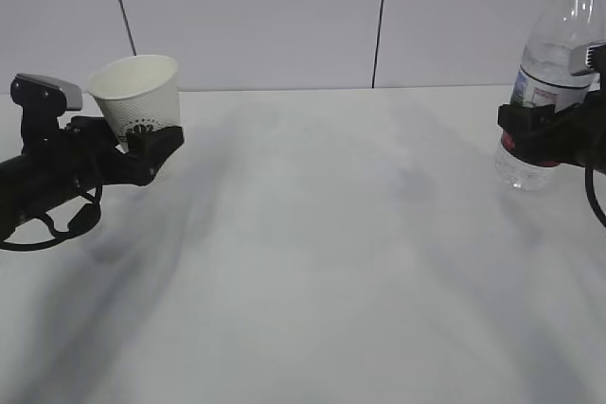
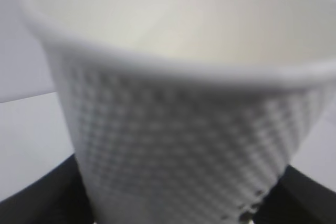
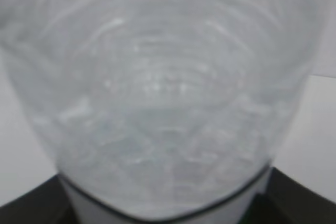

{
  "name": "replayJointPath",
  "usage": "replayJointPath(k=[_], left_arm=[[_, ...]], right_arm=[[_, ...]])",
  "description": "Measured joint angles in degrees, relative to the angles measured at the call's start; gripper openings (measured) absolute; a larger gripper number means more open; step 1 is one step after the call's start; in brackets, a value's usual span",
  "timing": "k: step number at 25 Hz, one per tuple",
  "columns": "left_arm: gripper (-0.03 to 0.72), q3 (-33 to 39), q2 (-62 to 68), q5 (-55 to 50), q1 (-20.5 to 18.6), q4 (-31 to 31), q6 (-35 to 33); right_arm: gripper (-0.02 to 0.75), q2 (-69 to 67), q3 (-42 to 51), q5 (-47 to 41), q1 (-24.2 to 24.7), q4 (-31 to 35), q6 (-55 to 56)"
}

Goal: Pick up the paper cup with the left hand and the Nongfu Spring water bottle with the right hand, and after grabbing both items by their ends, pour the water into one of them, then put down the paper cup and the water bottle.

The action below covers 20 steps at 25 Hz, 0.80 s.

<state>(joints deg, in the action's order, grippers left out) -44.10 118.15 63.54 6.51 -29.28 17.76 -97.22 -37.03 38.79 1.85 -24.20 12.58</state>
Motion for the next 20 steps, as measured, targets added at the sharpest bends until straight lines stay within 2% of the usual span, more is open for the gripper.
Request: replayJointPath(k=[8, 14, 20], left_arm=[[0.575, 4.3, -3.9, 0.0, 0.0, 0.0, 0.0], [0.575, 8.8, -7.3, 0.4, 0.0, 0.0, 0.0], [0.574, 14.8, -10.2, 1.7, 0.0, 0.4, 0.0]], right_arm=[[0.456, 3.4, 3.1, -1.0, 0.0, 0.0, 0.8], [0.456, 3.8, 8.1, 3.9, 0.0, 0.0, 1.3], [0.456, 7.3, 12.0, 4.5, 0.0, 0.5, 1.4]])
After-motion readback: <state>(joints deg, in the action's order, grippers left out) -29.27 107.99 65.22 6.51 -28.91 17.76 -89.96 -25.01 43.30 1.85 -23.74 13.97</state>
